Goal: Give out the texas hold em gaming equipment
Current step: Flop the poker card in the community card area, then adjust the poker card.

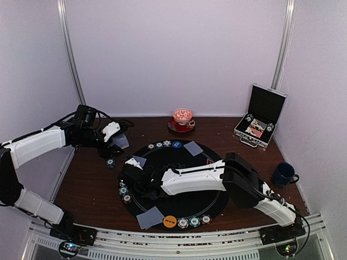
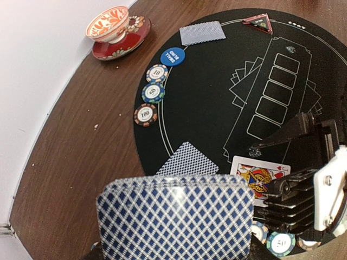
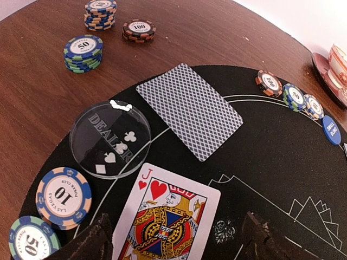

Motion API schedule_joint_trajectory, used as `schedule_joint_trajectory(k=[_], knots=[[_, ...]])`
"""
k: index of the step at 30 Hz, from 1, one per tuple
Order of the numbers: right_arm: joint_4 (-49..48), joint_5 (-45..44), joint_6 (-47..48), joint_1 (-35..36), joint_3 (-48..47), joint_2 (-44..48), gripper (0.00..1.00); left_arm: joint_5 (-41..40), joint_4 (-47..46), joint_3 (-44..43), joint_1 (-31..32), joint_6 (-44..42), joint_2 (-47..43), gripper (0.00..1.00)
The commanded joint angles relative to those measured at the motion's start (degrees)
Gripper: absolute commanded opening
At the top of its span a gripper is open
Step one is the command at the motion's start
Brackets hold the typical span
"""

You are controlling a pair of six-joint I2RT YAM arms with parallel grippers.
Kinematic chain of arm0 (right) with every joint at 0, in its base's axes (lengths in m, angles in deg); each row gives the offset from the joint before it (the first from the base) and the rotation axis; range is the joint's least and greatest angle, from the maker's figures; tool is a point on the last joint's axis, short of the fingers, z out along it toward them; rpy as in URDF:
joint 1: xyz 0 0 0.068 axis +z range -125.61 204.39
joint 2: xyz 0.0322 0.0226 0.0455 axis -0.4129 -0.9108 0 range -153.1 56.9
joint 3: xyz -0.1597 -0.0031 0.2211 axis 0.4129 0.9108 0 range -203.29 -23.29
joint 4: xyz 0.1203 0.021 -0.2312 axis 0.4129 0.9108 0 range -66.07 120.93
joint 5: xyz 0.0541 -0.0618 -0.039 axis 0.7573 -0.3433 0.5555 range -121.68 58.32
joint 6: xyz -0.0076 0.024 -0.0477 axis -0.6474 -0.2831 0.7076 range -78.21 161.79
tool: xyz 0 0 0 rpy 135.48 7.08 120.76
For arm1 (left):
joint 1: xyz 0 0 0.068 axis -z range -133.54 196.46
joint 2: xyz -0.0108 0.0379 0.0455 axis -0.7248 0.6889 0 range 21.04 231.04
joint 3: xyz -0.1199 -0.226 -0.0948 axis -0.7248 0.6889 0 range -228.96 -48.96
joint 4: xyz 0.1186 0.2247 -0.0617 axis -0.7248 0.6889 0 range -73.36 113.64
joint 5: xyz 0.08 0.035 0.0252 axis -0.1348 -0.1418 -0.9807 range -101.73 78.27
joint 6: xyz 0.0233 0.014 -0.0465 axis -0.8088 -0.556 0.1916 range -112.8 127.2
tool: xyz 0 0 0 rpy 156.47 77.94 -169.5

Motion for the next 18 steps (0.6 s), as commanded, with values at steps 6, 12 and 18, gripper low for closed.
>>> schedule_joint_trajectory(k=[6,12,18], knots=[[4.07,1.62,-3.56,-1.1,-4.7,-3.65,0.85,-0.02,-3.08,-1.86,-0.79,1.13,0.49,0.59],[4.64,1.17,-3.7,-1.31,-6.34,-5.25,0.92,0.02,-3.27,-1.75,-0.97,1.11,0.55,0.59],[8.05,-2.5,-5.7,-1.89,-8.01,-6.83,0.93,0.01,-3.39,-1.58,-1.05,1.11,0.45,0.59]])
